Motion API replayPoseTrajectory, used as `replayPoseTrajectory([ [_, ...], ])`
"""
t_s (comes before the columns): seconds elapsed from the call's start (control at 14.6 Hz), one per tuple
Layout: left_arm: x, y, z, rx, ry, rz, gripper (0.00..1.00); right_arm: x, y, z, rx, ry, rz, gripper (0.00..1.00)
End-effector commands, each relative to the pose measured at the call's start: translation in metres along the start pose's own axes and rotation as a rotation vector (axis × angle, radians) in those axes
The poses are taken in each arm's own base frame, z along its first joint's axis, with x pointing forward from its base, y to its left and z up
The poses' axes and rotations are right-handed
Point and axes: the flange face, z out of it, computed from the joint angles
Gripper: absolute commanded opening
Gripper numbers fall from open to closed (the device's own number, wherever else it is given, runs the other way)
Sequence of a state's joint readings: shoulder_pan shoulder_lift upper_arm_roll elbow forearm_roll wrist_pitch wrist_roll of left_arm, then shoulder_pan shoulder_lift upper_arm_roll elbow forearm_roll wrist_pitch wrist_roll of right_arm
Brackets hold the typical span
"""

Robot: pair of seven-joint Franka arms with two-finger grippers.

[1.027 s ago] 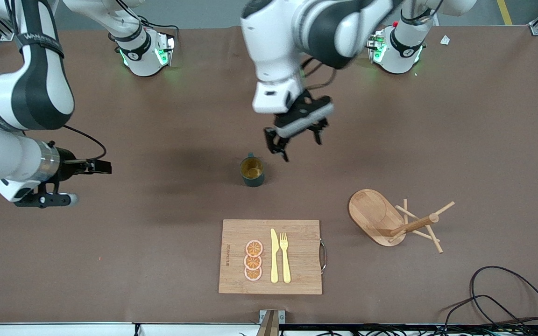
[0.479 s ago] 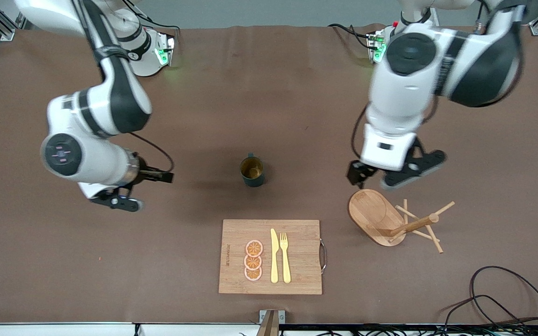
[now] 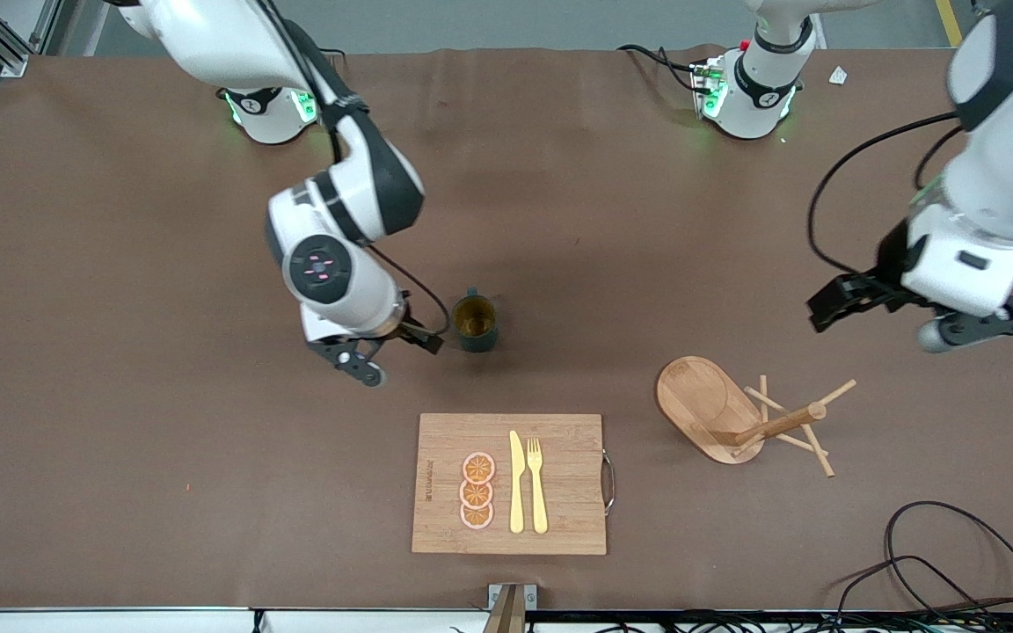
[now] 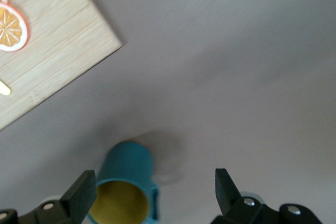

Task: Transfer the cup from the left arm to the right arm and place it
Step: 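Lower the right gripper over the mug rim and close on it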

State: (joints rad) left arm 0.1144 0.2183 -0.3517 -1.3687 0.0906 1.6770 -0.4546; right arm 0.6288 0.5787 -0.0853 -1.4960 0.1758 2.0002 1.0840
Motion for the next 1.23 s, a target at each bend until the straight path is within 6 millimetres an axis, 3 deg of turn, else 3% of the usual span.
replayPoseTrajectory([
  [0.0,-0.013,-0.015,-0.023,-0.001,-0.012,0.096,1.00,-0.016,-0.026,0.018,0.032,0.014,0.069,1.00],
  [0.14,-0.019,-0.042,-0.048,-0.013,0.005,0.143,1.00,-0.022,-0.040,0.025,0.083,0.039,0.089,1.00],
  [0.34,-0.034,-0.064,-0.062,0.019,-0.054,0.229,1.00,-0.039,-0.053,0.041,0.105,0.048,0.129,1.00],
  [0.48,-0.043,-0.079,-0.068,0.026,-0.070,0.256,1.00,-0.051,-0.058,0.055,0.100,0.049,0.135,1.00],
  [0.75,-0.059,-0.088,-0.063,-0.006,-0.096,0.269,1.00,-0.062,-0.067,0.071,0.132,0.061,0.158,0.96],
  [0.82,-0.063,-0.084,-0.064,-0.007,-0.090,0.280,1.00,-0.063,-0.066,0.073,0.129,0.057,0.156,0.89],
  [0.89,-0.063,-0.085,-0.064,-0.007,-0.087,0.277,1.00,-0.063,-0.066,0.074,0.128,0.056,0.152,0.75],
  [1.03,-0.063,-0.085,-0.065,-0.002,-0.081,0.278,1.00,-0.063,-0.066,0.074,0.126,0.056,0.143,0.31],
  [1.1,-0.062,-0.085,-0.065,0.000,-0.075,0.278,1.00,-0.064,-0.066,0.075,0.125,0.054,0.140,0.14],
  [1.16,-0.061,-0.084,-0.065,0.001,-0.072,0.280,1.00,-0.065,-0.066,0.076,0.122,0.055,0.113,0.04],
])
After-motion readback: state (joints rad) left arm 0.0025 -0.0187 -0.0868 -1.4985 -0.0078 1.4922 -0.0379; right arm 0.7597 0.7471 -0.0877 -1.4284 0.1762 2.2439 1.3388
